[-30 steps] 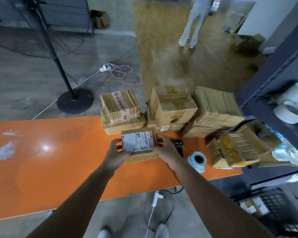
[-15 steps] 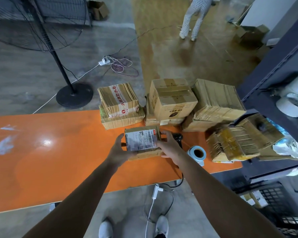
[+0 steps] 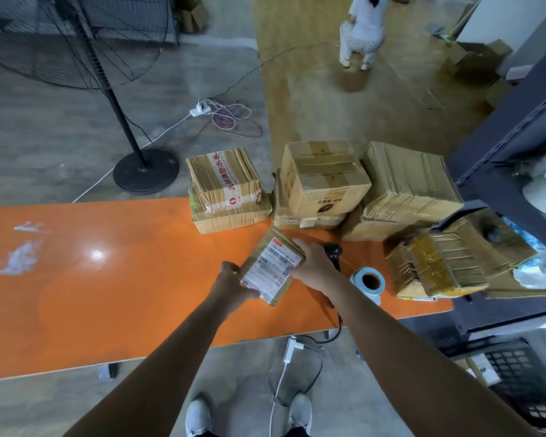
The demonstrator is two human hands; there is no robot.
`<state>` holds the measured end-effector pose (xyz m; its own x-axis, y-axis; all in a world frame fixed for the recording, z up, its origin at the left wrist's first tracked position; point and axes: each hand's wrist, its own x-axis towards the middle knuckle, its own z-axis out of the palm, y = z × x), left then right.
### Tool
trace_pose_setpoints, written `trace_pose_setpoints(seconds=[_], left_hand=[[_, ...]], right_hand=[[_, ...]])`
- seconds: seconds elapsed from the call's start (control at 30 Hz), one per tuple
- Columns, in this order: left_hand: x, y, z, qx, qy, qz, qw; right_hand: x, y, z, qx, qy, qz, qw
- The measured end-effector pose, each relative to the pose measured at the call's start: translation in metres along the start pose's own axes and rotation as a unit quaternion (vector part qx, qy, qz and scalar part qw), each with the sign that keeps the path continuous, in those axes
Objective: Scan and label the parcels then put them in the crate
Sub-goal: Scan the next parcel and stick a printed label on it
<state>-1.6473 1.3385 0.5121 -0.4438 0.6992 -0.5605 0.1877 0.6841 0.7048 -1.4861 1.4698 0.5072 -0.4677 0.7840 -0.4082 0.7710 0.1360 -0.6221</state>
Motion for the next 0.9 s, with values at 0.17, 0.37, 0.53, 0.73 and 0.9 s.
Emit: trace_pose_setpoints(seconds=[0.17,0.37,0.53,0.73,0.9], left_hand=[[-0.006,-0.005,0.009,0.11,0.031,0.005,0.993],[-0.014,0.0,0.027,0.114,-0.009,0.023,0.993],[-0.018,0.008,0.034,0.082,0.034,0.012,0.996],[-0.029,0.024,0.046,0.057,0.105,0.047,0.992],[-0.039,0.02,0.058,0.109,0.1,0.061,0.987]], right_hand=[[-0.013,-0.016,0.0,-0.041,0.013,0.002,0.999],[-0.026,-0.009,0.005,-0.012,-0.002,-0.019,1.0],[-0.034,0.013,-0.019,-0.086,0.131,0.051,0.986],[-0.028,0.039,-0.026,-0.109,0.07,0.145,0.981],[-0.014,0.05,-0.021,-0.095,0.025,0.175,0.98]])
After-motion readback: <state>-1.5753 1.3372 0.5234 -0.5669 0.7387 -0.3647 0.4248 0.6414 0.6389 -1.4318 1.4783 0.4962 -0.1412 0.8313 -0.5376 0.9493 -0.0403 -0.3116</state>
